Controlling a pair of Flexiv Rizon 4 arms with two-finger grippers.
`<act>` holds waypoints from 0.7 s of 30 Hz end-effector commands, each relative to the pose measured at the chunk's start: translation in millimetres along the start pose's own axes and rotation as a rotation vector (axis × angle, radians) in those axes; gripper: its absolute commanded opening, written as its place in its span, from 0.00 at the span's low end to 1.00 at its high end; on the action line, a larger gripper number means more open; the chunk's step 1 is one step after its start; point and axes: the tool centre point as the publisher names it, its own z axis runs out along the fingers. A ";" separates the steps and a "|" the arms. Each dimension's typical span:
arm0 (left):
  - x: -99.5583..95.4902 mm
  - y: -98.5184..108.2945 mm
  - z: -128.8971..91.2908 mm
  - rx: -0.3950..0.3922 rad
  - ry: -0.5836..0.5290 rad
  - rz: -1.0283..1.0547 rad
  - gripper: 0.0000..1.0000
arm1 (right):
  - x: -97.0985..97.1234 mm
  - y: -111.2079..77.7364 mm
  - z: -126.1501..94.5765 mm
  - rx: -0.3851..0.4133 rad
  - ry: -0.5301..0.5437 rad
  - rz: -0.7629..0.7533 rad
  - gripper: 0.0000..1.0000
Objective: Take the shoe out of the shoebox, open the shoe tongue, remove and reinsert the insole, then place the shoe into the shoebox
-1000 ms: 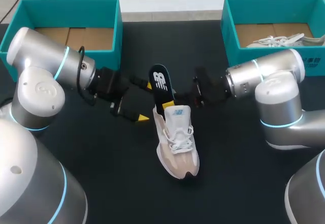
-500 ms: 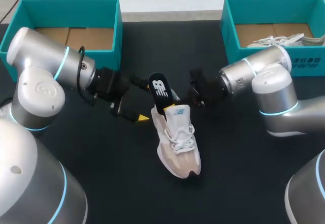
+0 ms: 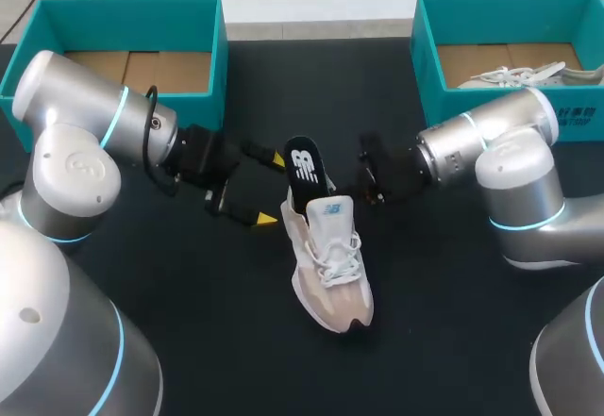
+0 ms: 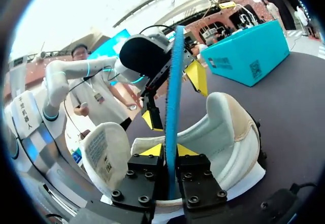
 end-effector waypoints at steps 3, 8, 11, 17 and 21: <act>0.7 -0.4 0.1 -0.003 0.000 0.000 1.00 | 4.3 14.5 0.7 0.010 -0.061 -0.027 0.33; 0.7 -0.4 0.1 -0.003 0.000 0.000 1.00 | -1.5 23.3 6.1 0.026 -0.046 -0.042 0.31; 0.7 -0.4 0.1 -0.003 0.000 0.000 1.00 | -6.5 26.7 7.2 0.039 -0.040 -0.031 0.05; 0.7 -0.4 0.1 -0.003 0.000 0.000 1.00 | -12.1 23.8 5.0 0.115 -0.033 0.090 0.00; 0.7 -0.4 0.1 -0.003 0.000 0.000 1.00 | -9.7 12.8 4.0 0.143 -0.043 0.125 0.00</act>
